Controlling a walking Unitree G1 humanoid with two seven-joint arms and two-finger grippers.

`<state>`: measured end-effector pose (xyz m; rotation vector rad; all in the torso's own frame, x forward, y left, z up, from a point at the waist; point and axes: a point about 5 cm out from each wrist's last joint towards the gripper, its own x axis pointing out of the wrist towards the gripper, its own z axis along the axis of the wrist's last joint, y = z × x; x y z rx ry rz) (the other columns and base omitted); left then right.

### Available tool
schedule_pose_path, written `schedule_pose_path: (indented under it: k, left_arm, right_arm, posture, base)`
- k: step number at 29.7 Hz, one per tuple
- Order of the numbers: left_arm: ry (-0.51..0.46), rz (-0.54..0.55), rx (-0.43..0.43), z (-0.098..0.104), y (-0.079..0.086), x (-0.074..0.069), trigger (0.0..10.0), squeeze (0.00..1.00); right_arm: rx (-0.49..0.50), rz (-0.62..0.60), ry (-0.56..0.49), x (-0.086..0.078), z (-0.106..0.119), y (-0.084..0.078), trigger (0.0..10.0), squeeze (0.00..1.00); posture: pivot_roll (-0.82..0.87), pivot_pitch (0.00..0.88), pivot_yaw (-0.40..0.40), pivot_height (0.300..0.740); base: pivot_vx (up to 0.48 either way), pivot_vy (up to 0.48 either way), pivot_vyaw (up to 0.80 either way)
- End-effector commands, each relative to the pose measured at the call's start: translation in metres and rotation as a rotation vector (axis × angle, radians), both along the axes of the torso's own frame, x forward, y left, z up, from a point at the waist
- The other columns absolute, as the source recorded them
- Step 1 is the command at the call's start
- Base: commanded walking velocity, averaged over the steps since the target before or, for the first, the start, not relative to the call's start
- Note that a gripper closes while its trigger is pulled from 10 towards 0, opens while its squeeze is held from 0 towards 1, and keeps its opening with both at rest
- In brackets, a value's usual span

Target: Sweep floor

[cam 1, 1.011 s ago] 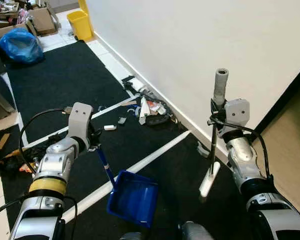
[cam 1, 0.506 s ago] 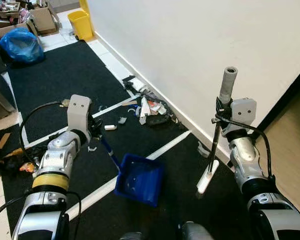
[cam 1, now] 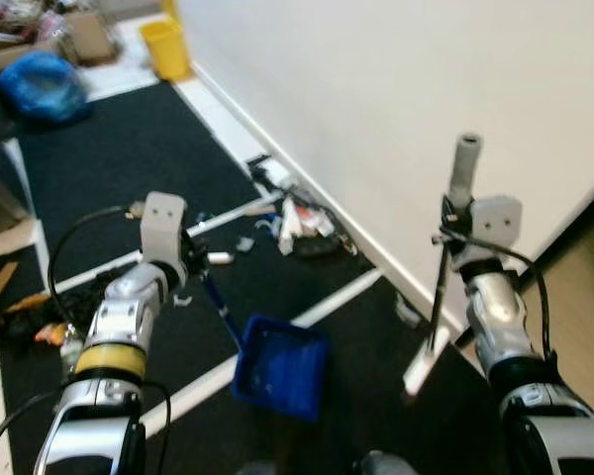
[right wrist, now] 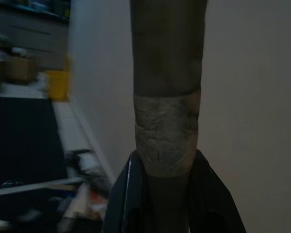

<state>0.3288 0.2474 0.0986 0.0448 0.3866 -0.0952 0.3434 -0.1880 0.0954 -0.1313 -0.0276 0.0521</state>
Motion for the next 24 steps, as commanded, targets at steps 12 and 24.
schedule_pose_path:
  k: [12, 24]
  left_arm:
    - [-0.067, -0.024, 0.012, 0.0136, -0.0051, 0.0072, 10.0, 0.00]
    - [-0.071, -0.038, 0.011, 0.0148, -0.0074, 0.0078, 10.0, 0.00]
  right_arm:
    - [0.039, -0.032, -0.017, 0.0010, 0.0042, -0.0092, 10.0, 0.00]
    - [0.038, -0.028, -0.015, 0.0004, 0.0033, -0.0091, 10.0, 0.00]
  posture:
    - [0.07, 0.028, -0.006, 0.740]
    - [0.07, 0.034, -0.006, 0.740]
  base:
    - [0.342, 0.000, -0.21]
    - [0.299, 0.000, -0.18]
